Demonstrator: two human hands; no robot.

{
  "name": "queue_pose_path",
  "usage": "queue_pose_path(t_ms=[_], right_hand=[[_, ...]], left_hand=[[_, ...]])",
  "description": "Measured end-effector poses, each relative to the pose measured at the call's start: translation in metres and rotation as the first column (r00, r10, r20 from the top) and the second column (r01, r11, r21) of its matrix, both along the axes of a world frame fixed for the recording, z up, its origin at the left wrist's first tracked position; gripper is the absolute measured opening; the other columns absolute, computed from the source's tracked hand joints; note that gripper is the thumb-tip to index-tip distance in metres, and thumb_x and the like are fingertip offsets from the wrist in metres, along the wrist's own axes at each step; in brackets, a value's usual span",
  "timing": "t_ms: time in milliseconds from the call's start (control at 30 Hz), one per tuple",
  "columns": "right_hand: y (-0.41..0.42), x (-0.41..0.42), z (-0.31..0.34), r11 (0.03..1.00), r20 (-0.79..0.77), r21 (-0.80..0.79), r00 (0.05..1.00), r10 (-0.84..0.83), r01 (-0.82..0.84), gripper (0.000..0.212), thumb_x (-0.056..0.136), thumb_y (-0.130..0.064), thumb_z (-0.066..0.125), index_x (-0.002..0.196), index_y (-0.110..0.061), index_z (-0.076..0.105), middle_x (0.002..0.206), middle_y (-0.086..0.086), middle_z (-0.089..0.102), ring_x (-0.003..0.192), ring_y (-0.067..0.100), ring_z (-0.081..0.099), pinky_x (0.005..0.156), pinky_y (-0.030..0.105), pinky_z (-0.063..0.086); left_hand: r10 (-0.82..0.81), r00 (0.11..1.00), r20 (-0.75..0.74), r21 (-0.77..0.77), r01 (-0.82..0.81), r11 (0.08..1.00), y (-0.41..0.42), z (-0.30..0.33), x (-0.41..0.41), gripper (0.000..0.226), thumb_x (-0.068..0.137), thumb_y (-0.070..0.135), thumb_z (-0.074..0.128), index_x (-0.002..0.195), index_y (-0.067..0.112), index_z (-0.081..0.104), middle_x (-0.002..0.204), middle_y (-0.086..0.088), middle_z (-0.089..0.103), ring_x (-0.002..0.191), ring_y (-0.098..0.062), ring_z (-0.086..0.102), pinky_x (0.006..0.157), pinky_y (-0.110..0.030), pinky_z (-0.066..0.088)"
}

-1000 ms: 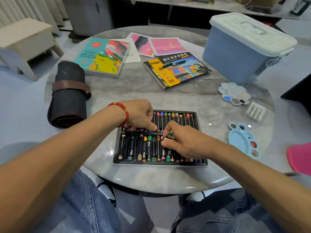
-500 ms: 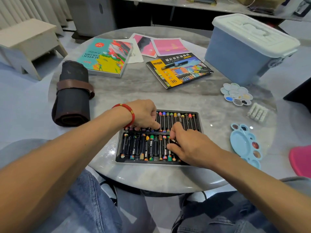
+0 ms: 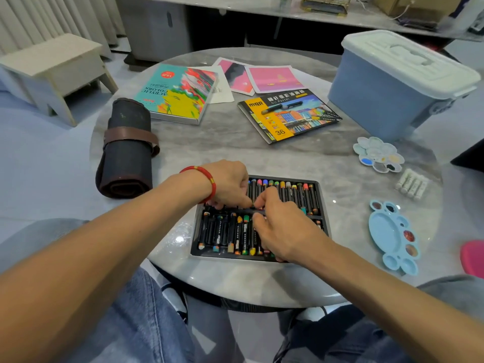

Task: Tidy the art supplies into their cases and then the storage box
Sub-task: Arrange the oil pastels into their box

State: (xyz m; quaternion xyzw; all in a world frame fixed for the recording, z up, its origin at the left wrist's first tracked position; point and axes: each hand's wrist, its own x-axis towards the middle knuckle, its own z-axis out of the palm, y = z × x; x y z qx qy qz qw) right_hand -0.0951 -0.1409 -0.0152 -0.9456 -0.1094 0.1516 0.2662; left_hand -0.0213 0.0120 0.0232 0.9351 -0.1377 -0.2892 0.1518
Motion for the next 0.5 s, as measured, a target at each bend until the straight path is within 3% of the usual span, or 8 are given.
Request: queue_pose_path(t_ms=[100,200,267,333,400,500], right_hand=[[-0.006,0.001,0.003,0.998,-0.046,-0.051,0.999,0.020,-0.022,0.017,0.097,-0.036,0.052,0.107,-0.026,0.043,0.077,-0.002,0.065,0.074,0.023,0.061,0.066,0.036,0.046],[-0.007,0.000,0.006,0.994,-0.076,-0.105,0.997,0.030,-0.038,0.022,0.095,-0.045,0.059,0.101,-0.031,0.043,0.077,-0.006,0.064,0.078,0.019,0.063,0.072,0.038,0.051],[-0.005,-0.001,0.007,0.986,-0.085,-0.156,0.996,0.038,-0.051,0.025,0.093,-0.049,0.060,0.099,-0.032,0.042,0.083,-0.005,0.065,0.083,0.021,0.063,0.075,0.039,0.052],[-0.004,0.000,0.013,0.969,-0.098,-0.225,0.992,0.077,-0.098,0.027,0.093,-0.053,0.059,0.099,-0.031,0.044,0.089,-0.005,0.064,0.086,0.022,0.060,0.074,0.038,0.048],[-0.007,0.013,0.029,0.960,-0.094,-0.260,0.992,0.087,-0.109,0.030,0.092,-0.056,0.057,0.100,-0.029,0.049,0.088,-0.006,0.060,0.085,0.021,0.055,0.073,0.037,0.045],[-0.028,0.071,0.043,0.974,0.015,-0.221,0.999,-0.045,0.047,0.025,0.092,-0.051,0.058,0.095,-0.027,0.055,0.084,-0.004,0.062,0.086,0.021,0.059,0.073,0.036,0.048]], left_hand=[[-0.069,0.991,-0.110,0.007,0.071,0.997,0.001,0.002,-0.004,0.027,0.086,0.033,0.073,0.094,0.008,0.068,0.061,0.000,0.066,0.056,-0.020,0.060,0.052,-0.026,0.049],[-0.109,0.984,-0.139,0.033,0.114,0.993,0.001,0.002,-0.006,0.028,0.086,0.034,0.075,0.096,0.008,0.067,0.049,0.007,0.061,0.053,-0.016,0.058,0.055,-0.028,0.051],[-0.117,0.985,-0.124,0.043,0.123,0.991,0.002,0.002,-0.006,0.028,0.085,0.035,0.075,0.095,0.010,0.067,0.054,0.005,0.065,0.054,-0.017,0.059,0.058,-0.031,0.053],[-0.096,0.995,-0.029,0.031,0.097,0.995,-0.001,0.007,-0.001,0.023,0.084,0.037,0.075,0.090,0.015,0.066,0.072,-0.002,0.071,0.061,-0.017,0.061,0.061,-0.032,0.054],[-0.036,0.986,0.165,-0.022,0.040,0.999,-0.005,0.015,0.011,0.014,0.086,0.032,0.071,0.086,0.021,0.064,0.084,-0.001,0.068,0.073,-0.017,0.060,0.062,-0.027,0.045],[0.151,0.915,0.375,-0.192,-0.083,0.978,-0.011,0.024,0.044,0.005,0.088,0.020,0.064,0.092,0.020,0.065,0.093,-0.002,0.068,0.091,-0.022,0.063,0.070,-0.026,0.042]])
